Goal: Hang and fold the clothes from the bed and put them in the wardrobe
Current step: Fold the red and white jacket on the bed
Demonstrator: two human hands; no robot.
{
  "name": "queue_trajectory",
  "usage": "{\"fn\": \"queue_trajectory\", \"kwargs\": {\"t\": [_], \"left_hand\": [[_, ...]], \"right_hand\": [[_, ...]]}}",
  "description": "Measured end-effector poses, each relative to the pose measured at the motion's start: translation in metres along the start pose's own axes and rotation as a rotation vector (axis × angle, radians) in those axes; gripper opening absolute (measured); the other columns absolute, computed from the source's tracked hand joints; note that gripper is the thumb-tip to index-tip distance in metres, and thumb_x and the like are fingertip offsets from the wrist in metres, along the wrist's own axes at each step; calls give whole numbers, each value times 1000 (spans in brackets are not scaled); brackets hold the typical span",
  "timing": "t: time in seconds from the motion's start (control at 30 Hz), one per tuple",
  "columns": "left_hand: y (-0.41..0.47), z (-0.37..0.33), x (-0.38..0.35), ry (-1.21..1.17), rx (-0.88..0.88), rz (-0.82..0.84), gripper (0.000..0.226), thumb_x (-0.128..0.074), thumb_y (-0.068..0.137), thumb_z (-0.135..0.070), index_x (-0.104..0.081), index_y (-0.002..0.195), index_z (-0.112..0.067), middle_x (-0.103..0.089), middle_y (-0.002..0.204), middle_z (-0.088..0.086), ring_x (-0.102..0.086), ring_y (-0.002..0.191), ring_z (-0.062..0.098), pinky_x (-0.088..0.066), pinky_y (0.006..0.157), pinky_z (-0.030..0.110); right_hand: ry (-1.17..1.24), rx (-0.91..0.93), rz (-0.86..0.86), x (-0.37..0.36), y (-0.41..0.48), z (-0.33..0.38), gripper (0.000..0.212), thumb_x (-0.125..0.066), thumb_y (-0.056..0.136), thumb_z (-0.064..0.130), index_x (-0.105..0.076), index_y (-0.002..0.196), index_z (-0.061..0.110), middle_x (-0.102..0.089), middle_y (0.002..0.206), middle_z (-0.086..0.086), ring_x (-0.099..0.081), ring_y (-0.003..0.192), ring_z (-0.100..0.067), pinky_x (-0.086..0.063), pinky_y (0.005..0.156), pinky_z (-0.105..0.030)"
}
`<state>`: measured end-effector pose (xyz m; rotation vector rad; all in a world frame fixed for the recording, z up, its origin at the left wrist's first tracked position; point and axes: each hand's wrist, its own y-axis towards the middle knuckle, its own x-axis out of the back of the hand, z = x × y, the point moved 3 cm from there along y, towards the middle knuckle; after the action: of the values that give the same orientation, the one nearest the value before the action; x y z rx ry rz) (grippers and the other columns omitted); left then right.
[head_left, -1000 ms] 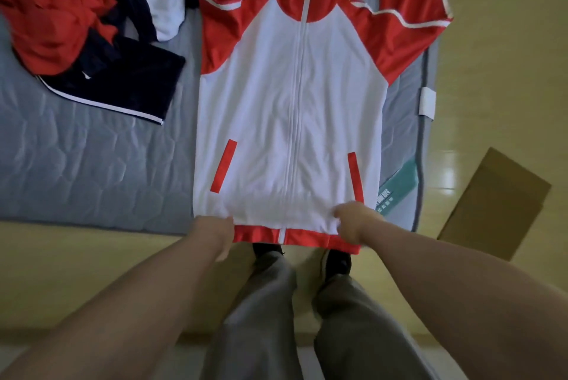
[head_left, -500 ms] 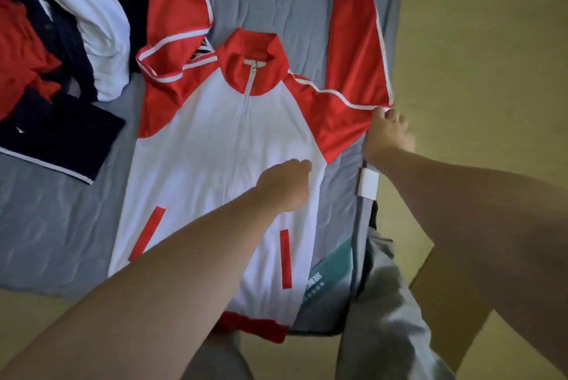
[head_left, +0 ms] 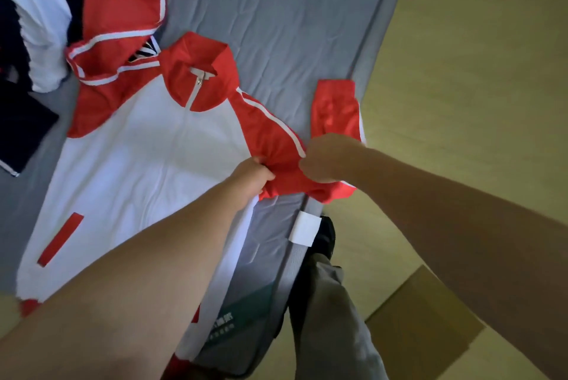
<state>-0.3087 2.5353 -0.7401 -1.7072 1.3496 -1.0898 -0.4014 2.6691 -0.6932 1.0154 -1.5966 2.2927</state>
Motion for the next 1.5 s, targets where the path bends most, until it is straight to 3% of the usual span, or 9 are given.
{"fn": "queue_trajectory", "kwargs": {"t": [0.07, 0.2, 0.43, 0.8, 0.9, 1.03, 1.17, 1.33, 1.5], "left_hand": [[-13, 0, 11, -211, 7, -57, 36, -55, 94, 5, -59, 124, -14, -62, 89, 6, -58, 70, 18, -50, 47, 18], [-39, 18, 48, -348, 80, -326, 17, -58, 97, -21, -64, 86, -9, -62, 87, 14, -58, 84, 27, -50, 81, 39], [-71, 83, 87, -893, 133, 438, 82, -48, 83, -82, -57, 140, -24, -61, 140, 6, -59, 129, 27, -39, 113, 48], [-43, 179, 199, -1319, 318, -123, 48, -78, 85, -33, -64, 120, -2, -68, 116, 15, -74, 92, 30, -61, 65, 37], [-41, 202, 215, -1085, 345, -186, 48, -81, 80, -42, -68, 107, -5, -69, 101, 15, -75, 75, 29, -60, 64, 35], [-43, 225, 228, -866, 311, -268, 52, -82, 74, -52, -72, 109, -14, -76, 100, 8, -73, 92, 26, -60, 67, 34], [-46, 240, 244, -696, 275, -362, 54, -70, 83, -59, -66, 109, -12, -73, 101, 10, -72, 91, 30, -62, 69, 39], [-53, 254, 263, -695, 241, -253, 56, -67, 84, -63, -69, 113, -15, -76, 96, 1, -69, 94, 23, -58, 80, 37], [-60, 270, 290, -322, 199, -162, 79, -62, 67, -83, -73, 116, -22, -74, 111, 3, -68, 105, 28, -53, 98, 47]], "right_hand": [[483, -69, 166, 7, -4, 11, 22, -53, 98, 34, -58, 82, 19, -65, 88, -3, -60, 80, -23, -44, 61, -26], [1531, -309, 377, 7, -9, 57, 19, -62, 97, 27, -67, 91, 10, -74, 71, -8, -71, 58, -20, -58, 54, -27], [2102, -272, 460, -9, 10, 155, 24, -51, 96, 10, -58, 73, 5, -61, 61, -11, -64, 53, -25, -60, 62, -30], [560, -55, 275, -84, 33, 228, 5, -59, 96, 22, -56, 100, 20, -59, 99, -4, -56, 86, -20, -52, 81, -30], [536, 3, 301, -111, 24, 252, 28, -62, 94, 46, -59, 87, 19, -58, 81, -1, -54, 66, -16, -45, 58, -19], [351, 41, 322, -138, 12, 267, 83, -75, 76, 63, -49, 139, 15, -58, 128, -3, -59, 110, -23, -44, 86, -27], [473, 52, 402, -162, -3, 297, 85, -70, 81, 64, -47, 146, 15, -53, 144, -5, -53, 128, -26, -43, 99, -30], [826, -64, 438, -180, -13, 337, 13, -69, 92, 23, -64, 101, 16, -71, 96, -7, -63, 69, -11, -48, 59, -20], [1450, -367, 533, -197, -15, 365, 21, -49, 97, 10, -63, 111, 16, -72, 86, -8, -66, 79, -29, -55, 85, -41]]}}
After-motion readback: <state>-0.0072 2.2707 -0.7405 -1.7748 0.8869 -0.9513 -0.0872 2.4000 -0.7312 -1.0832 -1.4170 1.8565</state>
